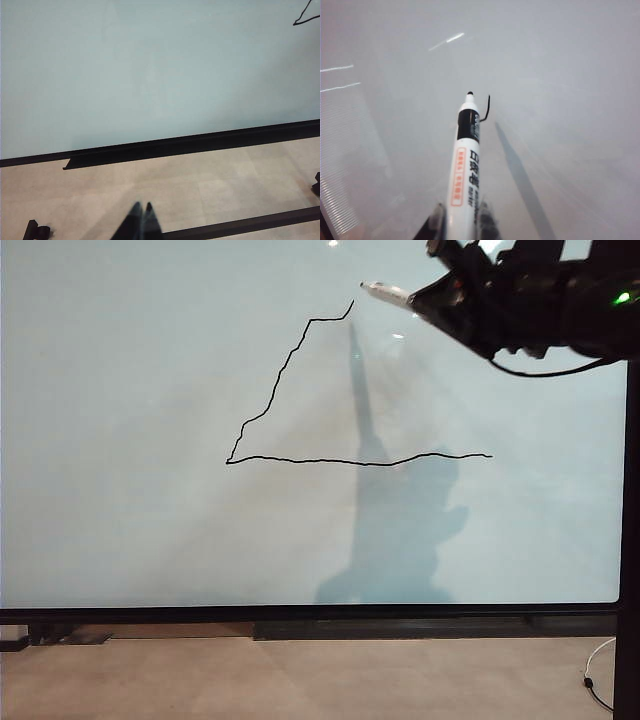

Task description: Pick up the pen on the shelf to the right of the whiteboard and draw a triangle.

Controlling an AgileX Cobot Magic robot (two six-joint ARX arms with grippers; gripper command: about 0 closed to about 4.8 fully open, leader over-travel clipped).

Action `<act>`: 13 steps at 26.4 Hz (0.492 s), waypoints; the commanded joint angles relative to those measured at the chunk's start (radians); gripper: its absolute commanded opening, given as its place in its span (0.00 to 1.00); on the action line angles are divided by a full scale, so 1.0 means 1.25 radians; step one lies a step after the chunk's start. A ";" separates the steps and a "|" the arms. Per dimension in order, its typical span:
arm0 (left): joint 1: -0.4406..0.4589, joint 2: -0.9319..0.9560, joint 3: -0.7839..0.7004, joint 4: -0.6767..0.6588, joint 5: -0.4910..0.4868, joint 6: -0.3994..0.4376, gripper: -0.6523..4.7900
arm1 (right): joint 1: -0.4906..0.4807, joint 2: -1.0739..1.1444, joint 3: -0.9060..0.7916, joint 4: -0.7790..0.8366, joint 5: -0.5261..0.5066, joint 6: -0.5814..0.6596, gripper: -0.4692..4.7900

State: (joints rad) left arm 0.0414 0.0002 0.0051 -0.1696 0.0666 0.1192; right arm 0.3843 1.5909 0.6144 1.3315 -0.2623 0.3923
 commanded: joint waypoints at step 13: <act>-0.001 0.000 0.002 -0.006 0.000 0.001 0.11 | -0.002 0.054 0.078 -0.022 0.016 -0.016 0.08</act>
State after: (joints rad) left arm 0.0414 0.0002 0.0051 -0.1696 0.0666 0.1192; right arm 0.3820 1.6615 0.7032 1.3014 -0.2462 0.3767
